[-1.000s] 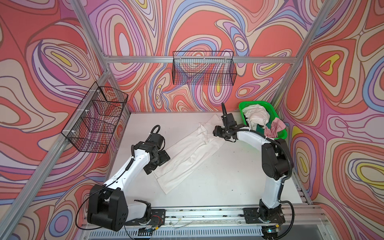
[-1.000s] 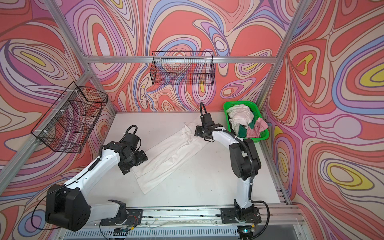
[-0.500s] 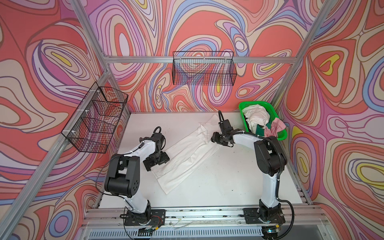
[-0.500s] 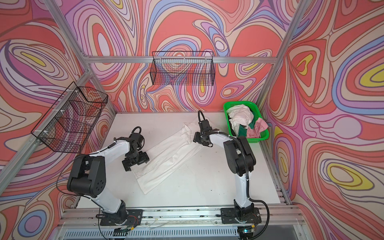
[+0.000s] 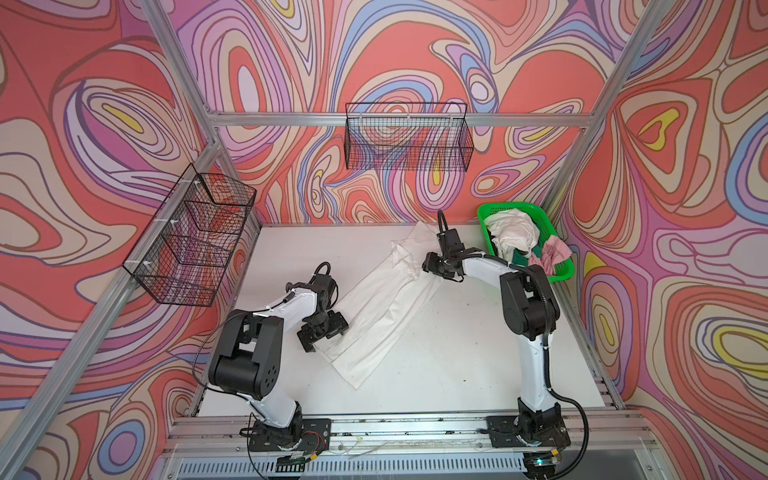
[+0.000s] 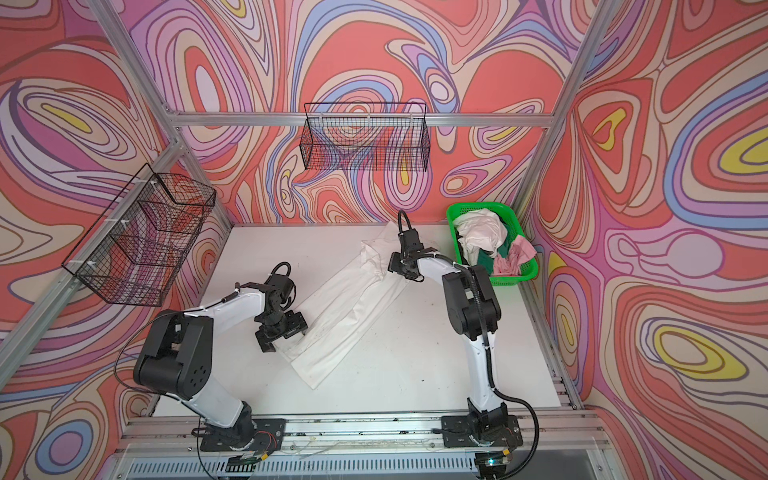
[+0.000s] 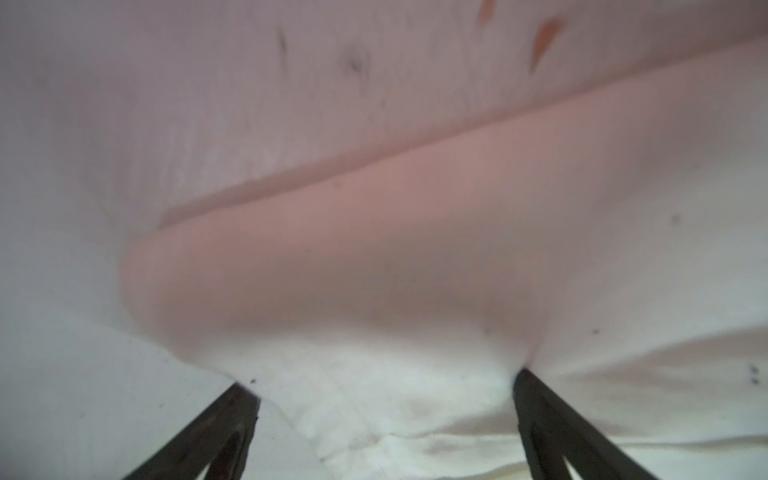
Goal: Fold and stack the t-shirts
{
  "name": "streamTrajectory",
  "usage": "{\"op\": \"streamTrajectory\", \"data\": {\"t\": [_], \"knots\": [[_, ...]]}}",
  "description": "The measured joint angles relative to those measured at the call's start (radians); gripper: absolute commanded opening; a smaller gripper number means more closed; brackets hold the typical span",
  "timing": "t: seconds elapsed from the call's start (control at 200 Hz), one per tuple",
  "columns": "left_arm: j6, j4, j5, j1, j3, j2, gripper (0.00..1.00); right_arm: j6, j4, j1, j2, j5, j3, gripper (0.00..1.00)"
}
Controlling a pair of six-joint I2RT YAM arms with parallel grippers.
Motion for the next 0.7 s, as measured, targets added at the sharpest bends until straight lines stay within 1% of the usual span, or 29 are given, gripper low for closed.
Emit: {"op": "streamTrajectory", "data": {"t": [0.09, 0.185, 0.26, 0.381, 0.436, 0.521, 0.586, 0.666, 0.701], "knots": [[-0.037, -0.002, 0.030, -0.043, -0.064, -0.062, 0.97, -0.023, -0.012, -0.002, 0.028, -0.004, 0.045, 0.64], [-0.097, -0.015, 0.063, -0.110, -0.140, -0.136, 0.97, -0.050, -0.029, -0.007, 0.052, -0.016, 0.086, 0.64], [-0.162, -0.019, 0.087, -0.184, -0.193, -0.195, 0.97, -0.074, -0.050, -0.011, 0.066, -0.027, 0.115, 0.64], [-0.287, -0.013, 0.124, -0.329, -0.257, -0.271, 0.97, -0.111, -0.089, -0.012, 0.079, -0.042, 0.149, 0.64], [-0.329, -0.011, 0.140, -0.370, -0.270, -0.289, 0.97, -0.124, -0.102, -0.012, 0.080, -0.045, 0.156, 0.64], [-0.359, -0.011, 0.142, -0.386, -0.276, -0.310, 0.98, -0.137, -0.098, -0.012, 0.076, -0.049, 0.147, 0.64], [-0.360, -0.032, 0.113, -0.387, -0.264, -0.342, 1.00, -0.138, -0.093, -0.012, 0.045, -0.051, 0.106, 0.65], [-0.341, -0.095, 0.063, -0.376, -0.197, -0.397, 1.00, -0.135, -0.095, -0.005, -0.020, -0.052, 0.045, 0.65], [-0.322, -0.121, 0.040, -0.355, -0.152, -0.417, 1.00, -0.133, -0.097, 0.001, -0.053, -0.051, 0.020, 0.65]]}}
